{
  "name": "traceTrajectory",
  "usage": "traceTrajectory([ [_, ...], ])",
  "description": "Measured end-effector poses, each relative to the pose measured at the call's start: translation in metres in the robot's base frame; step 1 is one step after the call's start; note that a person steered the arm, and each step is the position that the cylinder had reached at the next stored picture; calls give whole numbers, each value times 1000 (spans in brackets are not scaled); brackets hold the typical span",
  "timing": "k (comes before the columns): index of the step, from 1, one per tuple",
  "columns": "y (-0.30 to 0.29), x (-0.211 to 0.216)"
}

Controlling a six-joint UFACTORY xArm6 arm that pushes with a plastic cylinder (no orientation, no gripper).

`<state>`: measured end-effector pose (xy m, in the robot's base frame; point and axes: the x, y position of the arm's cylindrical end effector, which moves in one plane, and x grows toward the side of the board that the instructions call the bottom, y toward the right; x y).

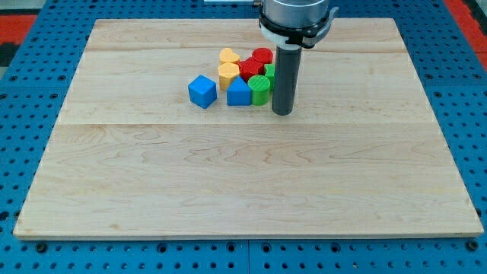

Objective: Push the blue triangle into the group of blocks

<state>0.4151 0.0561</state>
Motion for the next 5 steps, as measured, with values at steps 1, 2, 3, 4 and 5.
traceTrajectory([
  [1,-2,3],
  [2,-31,15],
  [3,-80,27],
  [4,-89,2],
  [5,-65,-25],
])
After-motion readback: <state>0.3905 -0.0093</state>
